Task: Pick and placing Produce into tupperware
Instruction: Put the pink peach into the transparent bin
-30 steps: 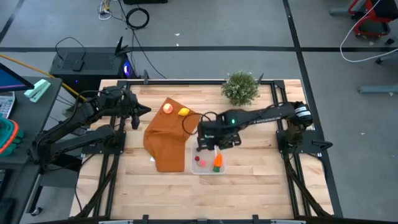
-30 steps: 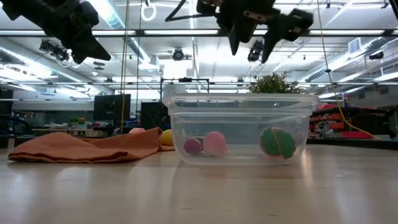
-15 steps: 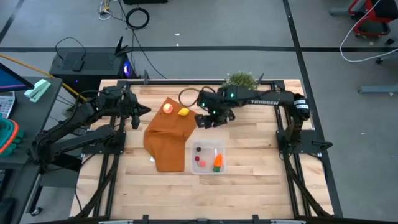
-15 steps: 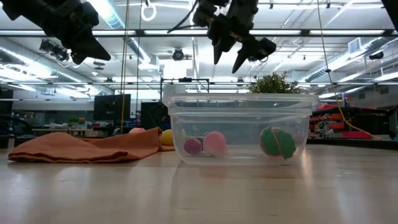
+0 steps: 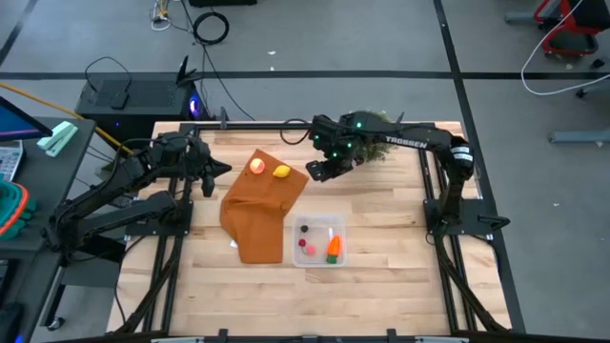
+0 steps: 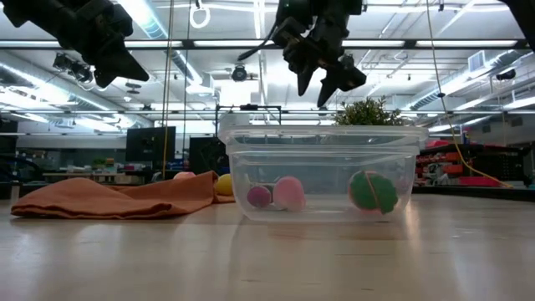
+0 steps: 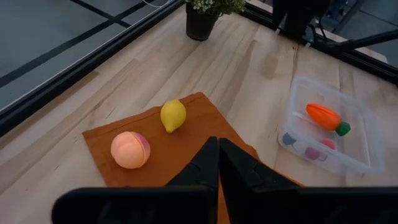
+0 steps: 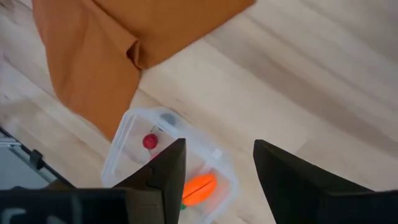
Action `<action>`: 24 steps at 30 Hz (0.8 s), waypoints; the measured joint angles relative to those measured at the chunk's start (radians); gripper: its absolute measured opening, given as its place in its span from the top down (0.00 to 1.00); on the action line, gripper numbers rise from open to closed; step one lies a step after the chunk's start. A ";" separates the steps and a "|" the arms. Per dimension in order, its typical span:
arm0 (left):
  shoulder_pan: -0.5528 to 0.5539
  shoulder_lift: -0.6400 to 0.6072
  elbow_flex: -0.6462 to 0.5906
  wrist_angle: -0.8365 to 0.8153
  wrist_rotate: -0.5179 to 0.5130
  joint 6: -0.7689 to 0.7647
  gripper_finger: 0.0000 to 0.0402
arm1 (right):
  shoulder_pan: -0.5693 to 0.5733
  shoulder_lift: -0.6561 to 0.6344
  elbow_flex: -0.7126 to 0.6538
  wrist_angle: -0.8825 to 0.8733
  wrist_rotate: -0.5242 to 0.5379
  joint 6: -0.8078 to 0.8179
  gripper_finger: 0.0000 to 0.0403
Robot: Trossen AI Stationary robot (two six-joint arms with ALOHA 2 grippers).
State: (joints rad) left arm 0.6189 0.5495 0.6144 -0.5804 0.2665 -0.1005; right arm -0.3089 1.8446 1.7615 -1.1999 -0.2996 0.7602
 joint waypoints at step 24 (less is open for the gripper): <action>0.000 0.001 0.000 0.082 0.000 -0.121 0.95 | -0.183 0.381 0.540 -0.053 -0.003 -0.502 0.61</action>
State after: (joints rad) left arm 0.6188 0.5503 0.6144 -0.4988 0.2664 -0.2211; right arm -0.4919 2.2253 2.3010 -1.2531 -0.3027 0.2585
